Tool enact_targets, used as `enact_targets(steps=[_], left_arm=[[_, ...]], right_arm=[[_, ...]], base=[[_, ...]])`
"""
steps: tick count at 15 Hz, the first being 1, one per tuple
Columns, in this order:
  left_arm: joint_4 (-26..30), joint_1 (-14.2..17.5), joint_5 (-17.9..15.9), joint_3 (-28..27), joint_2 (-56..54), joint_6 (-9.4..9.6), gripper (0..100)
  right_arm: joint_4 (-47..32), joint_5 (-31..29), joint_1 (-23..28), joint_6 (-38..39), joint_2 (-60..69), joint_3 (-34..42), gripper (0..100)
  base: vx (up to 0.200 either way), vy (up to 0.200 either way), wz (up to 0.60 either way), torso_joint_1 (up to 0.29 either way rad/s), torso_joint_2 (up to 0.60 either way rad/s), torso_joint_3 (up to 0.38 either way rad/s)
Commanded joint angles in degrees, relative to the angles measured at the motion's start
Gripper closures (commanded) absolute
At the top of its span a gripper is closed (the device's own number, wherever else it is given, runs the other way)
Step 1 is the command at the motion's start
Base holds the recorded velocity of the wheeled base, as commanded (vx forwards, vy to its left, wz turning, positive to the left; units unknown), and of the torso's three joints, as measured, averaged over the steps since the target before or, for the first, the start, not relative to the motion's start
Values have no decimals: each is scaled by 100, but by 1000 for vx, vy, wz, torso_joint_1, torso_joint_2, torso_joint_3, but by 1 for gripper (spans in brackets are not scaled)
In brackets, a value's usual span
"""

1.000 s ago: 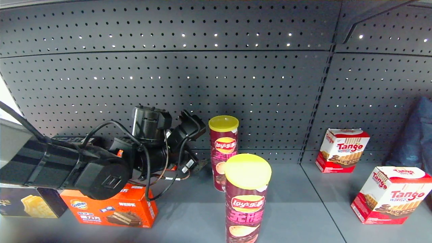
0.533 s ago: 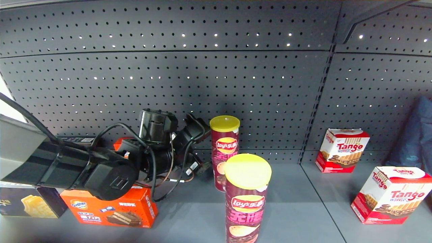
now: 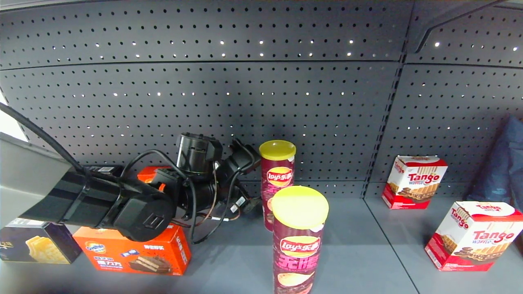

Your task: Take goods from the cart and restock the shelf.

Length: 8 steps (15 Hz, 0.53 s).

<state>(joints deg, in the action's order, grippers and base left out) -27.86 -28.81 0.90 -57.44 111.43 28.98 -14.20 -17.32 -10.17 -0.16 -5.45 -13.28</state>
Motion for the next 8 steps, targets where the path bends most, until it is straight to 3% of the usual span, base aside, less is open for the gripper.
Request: enact_targets(steps=[1,8], left_arm=[[-1,-2,-2,-4,19,3,0],[-1,-72,-2,-48,98,-15,0]], right_arm=[[-4,1,-3,-2,-9,9,0],[5,1,-3,-2,-9,36,0]], base=[[0,0,0,0,0,0],[0,0,0,0,0,0]])
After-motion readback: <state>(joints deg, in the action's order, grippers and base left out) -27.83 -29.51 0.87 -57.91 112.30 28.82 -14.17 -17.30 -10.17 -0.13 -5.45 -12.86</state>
